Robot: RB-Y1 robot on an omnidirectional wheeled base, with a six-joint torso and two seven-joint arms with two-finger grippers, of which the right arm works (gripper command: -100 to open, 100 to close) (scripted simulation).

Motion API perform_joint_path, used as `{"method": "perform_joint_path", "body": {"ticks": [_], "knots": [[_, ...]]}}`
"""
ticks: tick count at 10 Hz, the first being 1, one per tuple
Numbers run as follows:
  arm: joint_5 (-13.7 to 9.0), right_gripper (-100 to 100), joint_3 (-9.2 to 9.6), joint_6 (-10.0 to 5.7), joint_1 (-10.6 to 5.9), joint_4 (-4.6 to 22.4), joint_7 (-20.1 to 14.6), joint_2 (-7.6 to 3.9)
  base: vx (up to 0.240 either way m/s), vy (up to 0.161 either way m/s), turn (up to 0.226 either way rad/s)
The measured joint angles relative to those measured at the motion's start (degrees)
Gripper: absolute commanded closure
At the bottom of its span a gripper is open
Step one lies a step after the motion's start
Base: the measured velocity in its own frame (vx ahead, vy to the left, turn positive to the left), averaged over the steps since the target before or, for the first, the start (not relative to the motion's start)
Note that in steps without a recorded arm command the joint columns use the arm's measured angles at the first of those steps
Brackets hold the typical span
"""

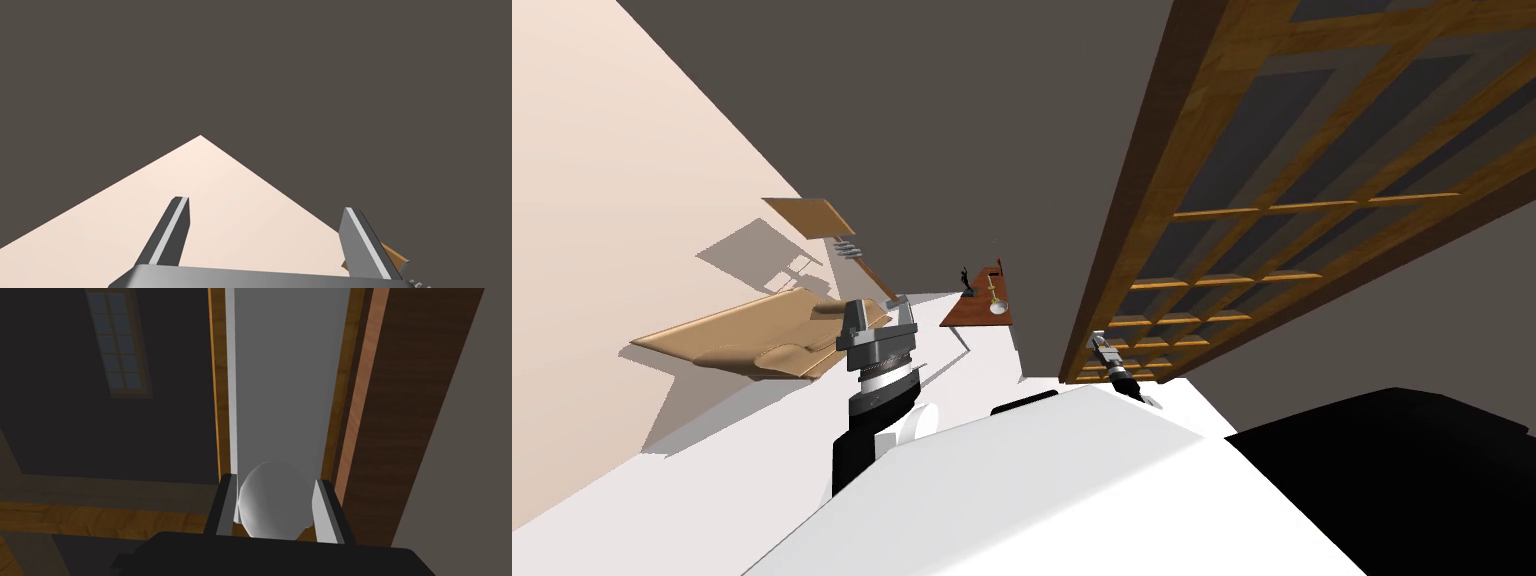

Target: Pull the door open

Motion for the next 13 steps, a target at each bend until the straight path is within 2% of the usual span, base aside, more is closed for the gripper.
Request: {"method": "perform_joint_path", "body": {"ticks": [4,13], "knots": [[-0.7,100,0.43,0.23,-0.16,0.1,-4.1,-0.01,-0.021,-0.011,0.025],[-3.3,100,1.93,0.65,-0.71,-0.1,-17.1,0.01,-0.028,-0.015,0.03]]}}
